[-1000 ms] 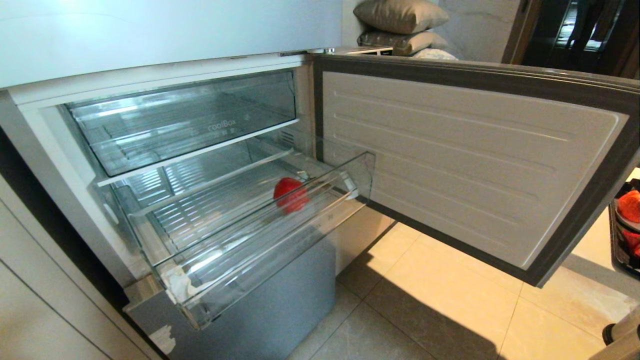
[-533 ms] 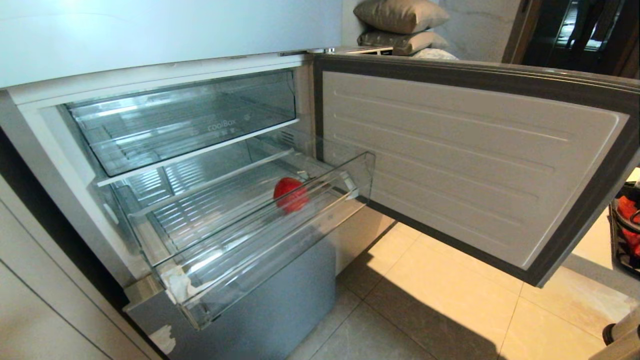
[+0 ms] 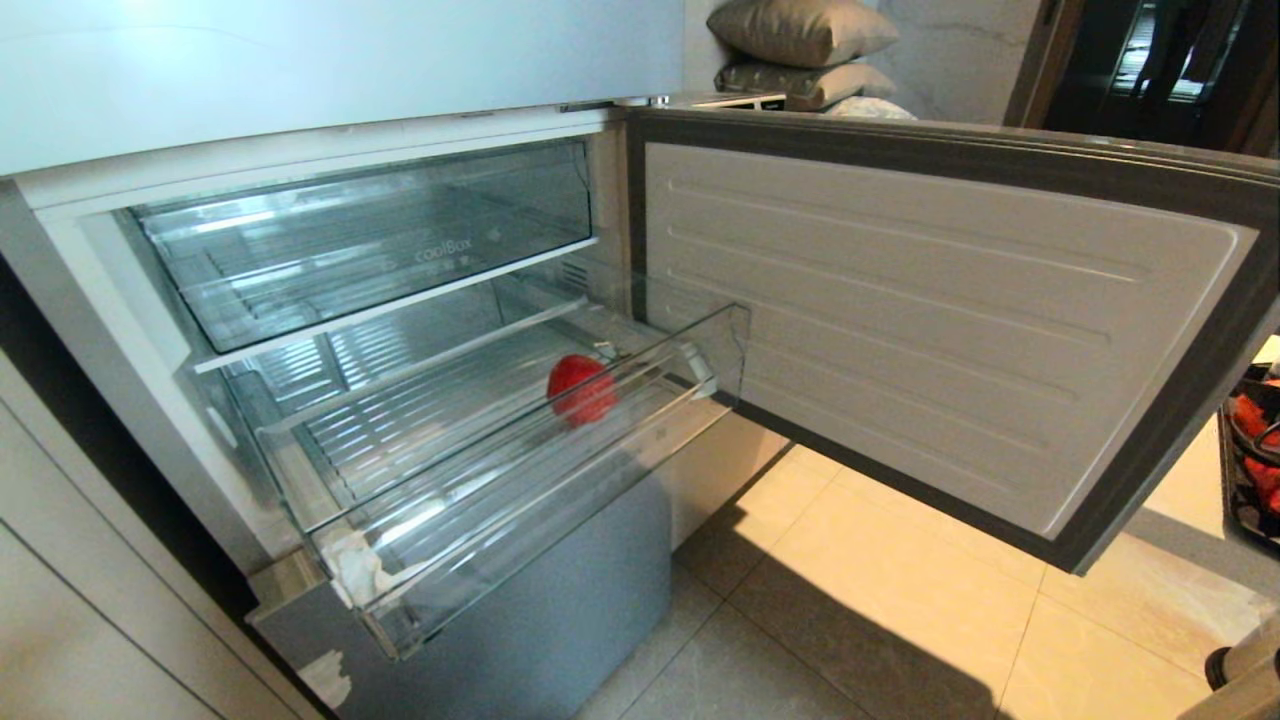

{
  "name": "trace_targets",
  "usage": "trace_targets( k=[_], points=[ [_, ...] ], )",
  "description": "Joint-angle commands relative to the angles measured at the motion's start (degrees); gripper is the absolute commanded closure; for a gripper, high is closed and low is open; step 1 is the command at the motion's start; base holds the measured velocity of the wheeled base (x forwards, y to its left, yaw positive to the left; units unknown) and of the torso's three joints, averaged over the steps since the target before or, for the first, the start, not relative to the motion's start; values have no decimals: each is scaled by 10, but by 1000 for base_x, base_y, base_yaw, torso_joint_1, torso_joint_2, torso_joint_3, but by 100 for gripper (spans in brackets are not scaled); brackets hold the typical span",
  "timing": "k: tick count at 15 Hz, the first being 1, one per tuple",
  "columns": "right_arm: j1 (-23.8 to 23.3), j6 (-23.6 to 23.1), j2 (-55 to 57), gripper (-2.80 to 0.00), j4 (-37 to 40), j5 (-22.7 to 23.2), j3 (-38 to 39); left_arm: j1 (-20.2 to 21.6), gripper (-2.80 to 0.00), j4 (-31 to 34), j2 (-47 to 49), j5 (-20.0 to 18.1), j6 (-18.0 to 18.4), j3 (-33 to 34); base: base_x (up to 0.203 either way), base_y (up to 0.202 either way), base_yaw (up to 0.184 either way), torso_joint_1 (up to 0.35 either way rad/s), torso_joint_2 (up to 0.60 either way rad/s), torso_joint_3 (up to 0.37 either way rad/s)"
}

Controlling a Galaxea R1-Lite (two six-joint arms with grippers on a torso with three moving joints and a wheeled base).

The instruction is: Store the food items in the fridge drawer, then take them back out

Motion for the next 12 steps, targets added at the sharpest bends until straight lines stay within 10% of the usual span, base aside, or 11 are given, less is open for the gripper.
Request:
trace_targets(
  k=[1,12],
  points=[
    [0,0,-7,0,-3,1,1,0,0,0,0,0,0,0,0,0,0,0,0,0],
    [6,6,-156,0,7,-2,71,0,0,0,0,0,0,0,0,0,0,0,0,0]
  ],
)
